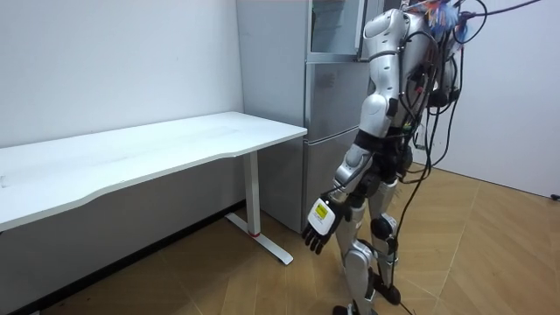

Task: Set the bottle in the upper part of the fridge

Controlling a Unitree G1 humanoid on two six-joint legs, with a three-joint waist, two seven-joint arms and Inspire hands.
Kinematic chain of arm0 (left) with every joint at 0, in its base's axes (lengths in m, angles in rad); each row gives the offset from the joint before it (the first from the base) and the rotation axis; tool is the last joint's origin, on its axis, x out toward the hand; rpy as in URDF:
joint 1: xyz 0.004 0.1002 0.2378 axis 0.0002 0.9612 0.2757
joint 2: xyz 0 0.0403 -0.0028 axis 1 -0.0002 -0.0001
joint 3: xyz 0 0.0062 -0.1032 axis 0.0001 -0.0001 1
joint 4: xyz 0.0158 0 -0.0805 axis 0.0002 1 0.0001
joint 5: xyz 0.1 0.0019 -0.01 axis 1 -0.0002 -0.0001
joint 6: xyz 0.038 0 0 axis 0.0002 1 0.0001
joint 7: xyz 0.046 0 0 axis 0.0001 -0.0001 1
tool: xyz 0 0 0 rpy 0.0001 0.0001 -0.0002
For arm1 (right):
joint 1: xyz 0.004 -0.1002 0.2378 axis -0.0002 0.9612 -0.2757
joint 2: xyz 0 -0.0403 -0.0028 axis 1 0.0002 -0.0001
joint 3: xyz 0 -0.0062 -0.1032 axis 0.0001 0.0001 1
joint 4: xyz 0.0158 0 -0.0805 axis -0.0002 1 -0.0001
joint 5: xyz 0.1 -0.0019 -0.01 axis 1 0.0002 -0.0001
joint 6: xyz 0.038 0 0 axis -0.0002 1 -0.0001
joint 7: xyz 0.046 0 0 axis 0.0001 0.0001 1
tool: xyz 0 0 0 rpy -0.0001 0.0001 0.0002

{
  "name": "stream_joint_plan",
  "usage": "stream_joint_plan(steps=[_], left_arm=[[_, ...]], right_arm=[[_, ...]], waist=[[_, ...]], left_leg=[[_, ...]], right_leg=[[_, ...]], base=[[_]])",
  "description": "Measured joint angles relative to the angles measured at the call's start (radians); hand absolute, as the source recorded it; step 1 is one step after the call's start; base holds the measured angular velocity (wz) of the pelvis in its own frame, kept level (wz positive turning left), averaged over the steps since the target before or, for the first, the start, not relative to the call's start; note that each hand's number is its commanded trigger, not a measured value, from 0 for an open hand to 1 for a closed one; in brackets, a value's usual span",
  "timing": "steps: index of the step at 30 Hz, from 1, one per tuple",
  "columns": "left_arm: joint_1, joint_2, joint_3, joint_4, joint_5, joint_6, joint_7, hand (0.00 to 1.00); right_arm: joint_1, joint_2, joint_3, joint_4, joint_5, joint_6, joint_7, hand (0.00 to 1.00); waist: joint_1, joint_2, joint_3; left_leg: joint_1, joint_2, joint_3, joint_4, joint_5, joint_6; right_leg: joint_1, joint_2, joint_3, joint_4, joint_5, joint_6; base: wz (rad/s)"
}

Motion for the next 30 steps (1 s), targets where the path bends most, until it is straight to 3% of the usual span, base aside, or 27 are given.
stream_joint_plan(steps=[10,15,30], left_arm=[[-0.001,0.005,0.056,0.015,0.002,-0.029,0.0,0.0],[-0.001,0.007,0.058,0.027,0.012,-0.029,0.0,0.0],[-0.011,0.008,0.071,0.044,0.033,-0.03,0.0,0.0]], right_arm=[[-0.077,-0.074,-0.089,-0.176,-0.08,-0.031,-0.038,0.0],[-0.089,-0.076,-0.109,-0.191,-0.128,-0.043,-0.054,0.0],[-0.189,-0.093,-0.112,-0.263,-0.153,-0.064,-0.043,0.0]], waist=[[0.01,-0.024,-0.0017],[0.031,-0.042,0.0012],[0.055,-0.036,0.0013]], left_leg=[[0.004,-0.001,-0.001,-0.002,0.0,0.0],[-0.001,-0.001,-0.001,-0.002,0.0,0.0],[-0.001,0.0,-0.014,-0.002,0.0,0.0]], right_leg=[[0.006,0.0,-0.003,-0.002,0.001,0.001],[0.004,0.0,-0.005,-0.005,0.001,0.001],[0.014,-0.002,-0.026,-0.008,0.001,0.001]], base=[[0.0],[0.0],[0.03]])
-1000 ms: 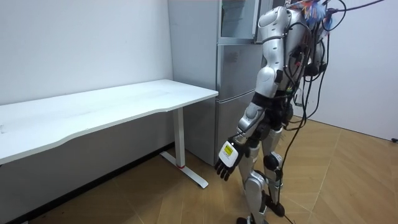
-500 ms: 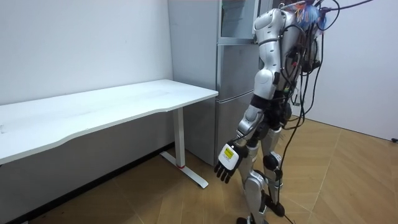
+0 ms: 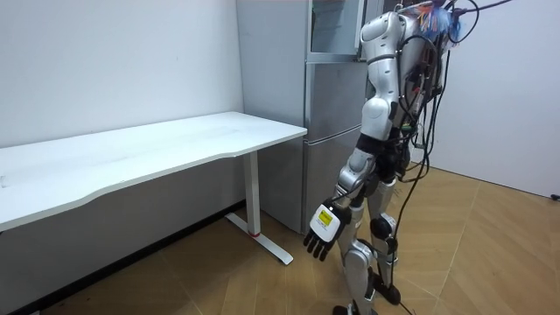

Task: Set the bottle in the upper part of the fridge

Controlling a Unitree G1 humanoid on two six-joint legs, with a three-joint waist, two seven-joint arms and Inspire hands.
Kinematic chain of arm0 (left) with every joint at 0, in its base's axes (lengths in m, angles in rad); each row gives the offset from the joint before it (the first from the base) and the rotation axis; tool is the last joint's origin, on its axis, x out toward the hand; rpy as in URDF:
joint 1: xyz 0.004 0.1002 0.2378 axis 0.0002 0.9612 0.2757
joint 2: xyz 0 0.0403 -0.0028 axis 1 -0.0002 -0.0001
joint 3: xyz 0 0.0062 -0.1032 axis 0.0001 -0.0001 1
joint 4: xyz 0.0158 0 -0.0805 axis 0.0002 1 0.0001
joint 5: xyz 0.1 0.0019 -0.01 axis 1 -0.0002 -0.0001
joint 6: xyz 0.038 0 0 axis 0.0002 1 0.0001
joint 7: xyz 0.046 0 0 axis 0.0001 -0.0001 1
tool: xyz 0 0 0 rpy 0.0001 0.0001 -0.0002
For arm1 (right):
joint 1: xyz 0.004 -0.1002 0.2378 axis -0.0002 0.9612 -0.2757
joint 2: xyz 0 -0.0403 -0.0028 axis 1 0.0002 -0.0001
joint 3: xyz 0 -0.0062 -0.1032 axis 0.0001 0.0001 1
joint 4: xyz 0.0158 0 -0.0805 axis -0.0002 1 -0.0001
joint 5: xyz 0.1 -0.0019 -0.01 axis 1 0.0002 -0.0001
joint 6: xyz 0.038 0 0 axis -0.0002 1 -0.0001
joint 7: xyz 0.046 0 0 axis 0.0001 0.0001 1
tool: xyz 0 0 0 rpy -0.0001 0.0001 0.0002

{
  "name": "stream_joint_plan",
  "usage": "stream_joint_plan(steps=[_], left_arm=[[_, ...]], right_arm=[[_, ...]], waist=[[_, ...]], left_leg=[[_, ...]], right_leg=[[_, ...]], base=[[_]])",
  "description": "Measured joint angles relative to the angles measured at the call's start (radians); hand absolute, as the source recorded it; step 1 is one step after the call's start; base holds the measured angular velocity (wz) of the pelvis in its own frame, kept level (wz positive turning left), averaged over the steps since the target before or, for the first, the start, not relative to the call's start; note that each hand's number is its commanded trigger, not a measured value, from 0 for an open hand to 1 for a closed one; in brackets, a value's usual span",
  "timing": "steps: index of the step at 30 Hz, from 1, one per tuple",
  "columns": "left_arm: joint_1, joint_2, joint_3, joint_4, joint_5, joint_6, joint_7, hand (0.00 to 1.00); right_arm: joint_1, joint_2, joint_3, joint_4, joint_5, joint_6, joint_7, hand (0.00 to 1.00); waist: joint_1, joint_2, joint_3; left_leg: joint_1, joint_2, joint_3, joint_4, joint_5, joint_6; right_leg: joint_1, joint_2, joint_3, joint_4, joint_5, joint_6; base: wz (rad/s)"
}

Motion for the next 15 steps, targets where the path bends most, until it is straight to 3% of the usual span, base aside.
stream_joint_plan(steps=[7,15], left_arm=[[-0.055,0.0,-0.004,0.058,-0.002,0.002,0.0,0.0],[-0.061,0.0,-0.013,0.077,-0.001,0.007,0.0,0.0]], right_arm=[[-0.051,-0.001,0.075,-0.024,-0.008,-0.003,-0.002,0.0],[-0.078,-0.001,0.108,-0.04,-0.008,-0.003,0.003,0.0]], waist=[[0.024,0.0,0.0011],[0.028,-0.008,0.0035]], left_leg=[[0.003,0.0,-0.002,0.0,0.0,-0.001],[0.011,0.0,-0.005,0.0,0.0,-0.001]], right_leg=[[0.0,0.0,0.0,0.005,0.0,0.0],[0.01,0.0,-0.004,0.001,0.001,-0.001]], base=[[0.0],[0.0]])
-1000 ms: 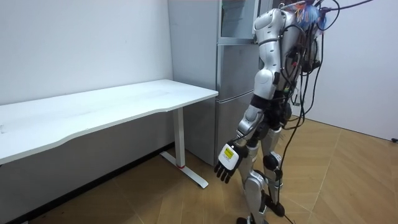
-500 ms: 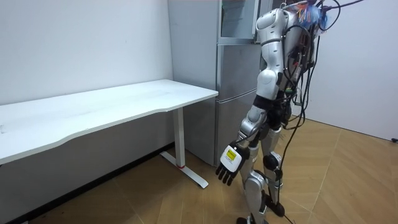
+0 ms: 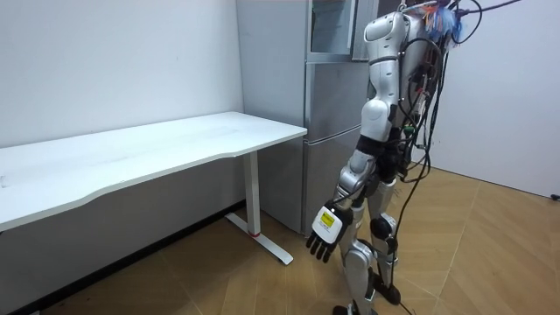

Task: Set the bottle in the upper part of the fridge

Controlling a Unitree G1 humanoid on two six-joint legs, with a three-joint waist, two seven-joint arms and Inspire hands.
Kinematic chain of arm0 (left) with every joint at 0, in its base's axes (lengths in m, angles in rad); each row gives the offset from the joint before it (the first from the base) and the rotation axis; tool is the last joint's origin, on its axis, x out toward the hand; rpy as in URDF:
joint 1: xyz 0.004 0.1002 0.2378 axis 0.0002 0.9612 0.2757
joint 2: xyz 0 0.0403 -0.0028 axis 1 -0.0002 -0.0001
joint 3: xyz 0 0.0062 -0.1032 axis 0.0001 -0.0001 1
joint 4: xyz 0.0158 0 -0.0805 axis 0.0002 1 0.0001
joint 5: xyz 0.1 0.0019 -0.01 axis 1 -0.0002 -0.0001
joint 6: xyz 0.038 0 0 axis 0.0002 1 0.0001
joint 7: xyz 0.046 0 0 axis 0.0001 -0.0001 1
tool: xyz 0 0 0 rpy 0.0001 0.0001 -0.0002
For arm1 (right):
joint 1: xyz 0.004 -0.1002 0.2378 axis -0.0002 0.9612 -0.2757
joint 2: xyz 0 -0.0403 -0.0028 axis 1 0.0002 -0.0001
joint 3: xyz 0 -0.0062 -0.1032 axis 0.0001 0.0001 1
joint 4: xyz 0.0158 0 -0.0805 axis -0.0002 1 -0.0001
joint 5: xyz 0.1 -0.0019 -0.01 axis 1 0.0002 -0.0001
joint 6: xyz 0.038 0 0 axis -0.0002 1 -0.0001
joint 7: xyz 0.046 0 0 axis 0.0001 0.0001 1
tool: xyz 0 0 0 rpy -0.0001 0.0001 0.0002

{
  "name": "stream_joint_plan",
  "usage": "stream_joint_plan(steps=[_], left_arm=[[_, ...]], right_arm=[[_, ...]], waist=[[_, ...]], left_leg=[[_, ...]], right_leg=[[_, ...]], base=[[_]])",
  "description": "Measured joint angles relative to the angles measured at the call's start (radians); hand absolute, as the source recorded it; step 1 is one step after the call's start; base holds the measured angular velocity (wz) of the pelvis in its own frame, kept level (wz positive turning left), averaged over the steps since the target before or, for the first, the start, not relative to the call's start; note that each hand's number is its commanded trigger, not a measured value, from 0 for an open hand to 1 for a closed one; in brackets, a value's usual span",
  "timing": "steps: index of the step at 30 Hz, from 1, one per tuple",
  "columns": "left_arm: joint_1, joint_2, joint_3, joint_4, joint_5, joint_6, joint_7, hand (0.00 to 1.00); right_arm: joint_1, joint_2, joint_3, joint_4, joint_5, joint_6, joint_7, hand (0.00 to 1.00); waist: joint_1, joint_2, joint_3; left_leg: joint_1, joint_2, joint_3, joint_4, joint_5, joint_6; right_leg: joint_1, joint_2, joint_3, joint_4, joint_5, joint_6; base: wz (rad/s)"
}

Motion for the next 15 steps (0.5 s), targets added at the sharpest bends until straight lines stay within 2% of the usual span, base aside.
stream_joint_plan(steps=[3,6,9,11,15], left_arm=[[-0.002,0.001,0.0,0.0,0.0,0.0,0.0,0.0],[-0.002,0.004,-0.004,0.001,0.001,0.0,0.0,0.0],[-0.004,0.009,-0.005,0.0,0.001,0.004,0.0,0.0],[-0.009,0.013,-0.005,0.0,0.002,0.017,0.0,0.0],[-0.011,0.014,-0.009,0.0,0.015,0.019,0.0,0.0]], right_arm=[[-0.002,0.0,0.008,-0.003,-0.01,0.0,0.01,0.0],[-0.016,0.0,0.027,-0.007,-0.086,0.0,0.017,0.0],[-0.037,-0.001,0.047,-0.009,-0.124,0.001,0.022,0.0],[-0.038,-0.001,0.053,-0.009,-0.136,0.006,0.048,0.0],[-0.077,-0.001,0.086,-0.009,-0.153,0.006,0.081,0.0]], waist=[[0.0,-0.004,-0.0001],[0.008,-0.004,-0.0005],[0.014,0.002,-0.0038],[0.021,0.002,-0.0024],[0.026,0.007,-0.0012]], left_leg=[[0.0,0.0,0.0,0.0,0.0,0.0],[-0.003,0.0,-0.003,0.0,0.0,0.0],[-0.009,0.0,-0.015,0.001,0.001,-0.001],[-0.009,0.0,-0.022,0.001,0.001,-0.001],[-0.009,0.001,-0.029,0.0,0.001,-0.002]], right_leg=[[0.001,0.0,0.0,0.0,0.0,0.0],[0.001,0.0,-0.002,-0.004,0.0,0.0],[0.007,0.002,-0.011,-0.019,0.006,-0.001],[0.014,0.002,-0.021,-0.024,0.006,-0.001],[0.018,0.002,-0.028,-0.026,0.006,-0.001]], base=[[0.0],[0.01],[0.1],[0.12],[0.05]])
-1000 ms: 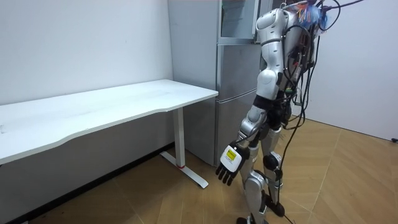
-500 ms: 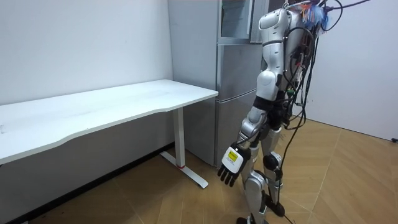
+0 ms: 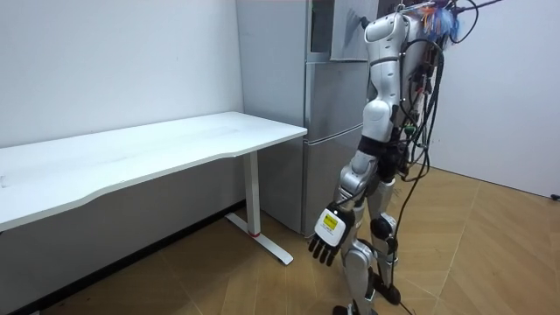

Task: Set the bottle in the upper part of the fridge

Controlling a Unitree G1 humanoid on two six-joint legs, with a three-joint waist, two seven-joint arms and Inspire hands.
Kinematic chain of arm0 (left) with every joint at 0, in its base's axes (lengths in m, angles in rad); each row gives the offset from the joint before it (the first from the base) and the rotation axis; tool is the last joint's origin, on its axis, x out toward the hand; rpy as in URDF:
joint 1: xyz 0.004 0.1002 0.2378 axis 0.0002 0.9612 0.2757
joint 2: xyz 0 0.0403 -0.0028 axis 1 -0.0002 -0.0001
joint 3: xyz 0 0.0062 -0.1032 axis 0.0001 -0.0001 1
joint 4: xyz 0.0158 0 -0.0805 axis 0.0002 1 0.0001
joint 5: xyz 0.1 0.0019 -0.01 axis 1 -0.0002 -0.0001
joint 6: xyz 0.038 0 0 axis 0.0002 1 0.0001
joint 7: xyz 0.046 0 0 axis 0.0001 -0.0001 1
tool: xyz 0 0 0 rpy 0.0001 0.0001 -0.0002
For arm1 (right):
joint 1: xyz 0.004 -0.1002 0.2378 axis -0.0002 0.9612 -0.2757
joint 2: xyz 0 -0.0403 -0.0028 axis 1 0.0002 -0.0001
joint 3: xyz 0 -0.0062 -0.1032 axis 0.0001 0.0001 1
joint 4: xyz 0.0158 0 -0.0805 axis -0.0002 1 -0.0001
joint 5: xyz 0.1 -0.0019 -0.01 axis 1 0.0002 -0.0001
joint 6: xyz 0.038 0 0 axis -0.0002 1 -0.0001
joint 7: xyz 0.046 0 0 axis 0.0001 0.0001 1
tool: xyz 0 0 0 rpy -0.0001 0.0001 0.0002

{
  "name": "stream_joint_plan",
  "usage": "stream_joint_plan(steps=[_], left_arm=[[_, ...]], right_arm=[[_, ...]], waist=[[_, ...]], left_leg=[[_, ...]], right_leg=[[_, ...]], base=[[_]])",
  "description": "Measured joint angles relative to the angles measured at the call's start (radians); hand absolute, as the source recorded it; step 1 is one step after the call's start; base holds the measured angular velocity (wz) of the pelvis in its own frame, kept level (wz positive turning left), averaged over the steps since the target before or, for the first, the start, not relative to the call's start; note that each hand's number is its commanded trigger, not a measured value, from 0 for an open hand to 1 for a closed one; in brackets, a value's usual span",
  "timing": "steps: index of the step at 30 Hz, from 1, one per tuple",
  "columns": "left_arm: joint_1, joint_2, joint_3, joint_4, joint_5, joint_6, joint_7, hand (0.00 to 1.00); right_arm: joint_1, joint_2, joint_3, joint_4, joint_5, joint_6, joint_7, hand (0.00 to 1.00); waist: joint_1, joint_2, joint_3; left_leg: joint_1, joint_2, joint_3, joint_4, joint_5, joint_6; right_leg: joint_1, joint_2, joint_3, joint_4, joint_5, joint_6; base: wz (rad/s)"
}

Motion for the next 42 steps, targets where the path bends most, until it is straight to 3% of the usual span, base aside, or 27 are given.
stream_joint_plan(steps=[12,17,24,36,42], left_arm=[[0.0,0.006,-0.017,-0.001,0.034,0.017,-0.007,0.0],[-0.001,0.007,-0.017,-0.003,0.034,0.017,-0.01,0.0],[0.001,0.012,-0.034,-0.014,0.034,0.019,-0.008,0.0],[-0.008,0.012,-0.033,-0.082,0.07,0.046,-0.008,0.0],[-0.027,0.012,-0.033,-0.082,0.073,0.069,-0.01,0.0]], right_arm=[[-0.031,0.0,0.049,0.008,-0.006,0.012,0.102,0.0],[-0.083,0.0,0.074,0.015,-0.007,0.021,0.141,0.0],[-0.088,-0.005,0.104,0.022,-0.047,0.023,0.164,0.0],[-0.09,-0.008,0.118,0.037,-0.051,0.049,0.189,0.0],[-0.1,-0.008,0.125,0.059,-0.123,0.082,0.219,0.0]], waist=[[0.021,0.001,0.0039],[0.025,-0.007,0.0055],[0.033,-0.025,0.0088],[0.05,-0.025,0.0076],[0.052,-0.009,-0.0012]], left_leg=[[0.006,0.0,-0.029,0.0,0.002,-0.004],[0.003,-0.001,-0.036,0.004,0.003,-0.004],[0.003,-0.001,-0.04,0.005,0.003,-0.005],[0.0,0.002,-0.038,0.018,0.003,-0.005],[0.002,0.002,-0.037,0.01,0.004,-0.006]], right_leg=[[0.031,-0.001,-0.032,-0.008,0.0,0.0],[0.028,-0.002,-0.041,-0.009,0.0,0.0],[0.031,-0.003,-0.047,-0.01,0.0,0.0],[0.033,-0.002,-0.047,-0.006,0.004,-0.006],[0.032,-0.001,-0.045,-0.007,0.005,-0.007]], base=[[0.08],[0.05],[0.02],[0.0],[0.0]])
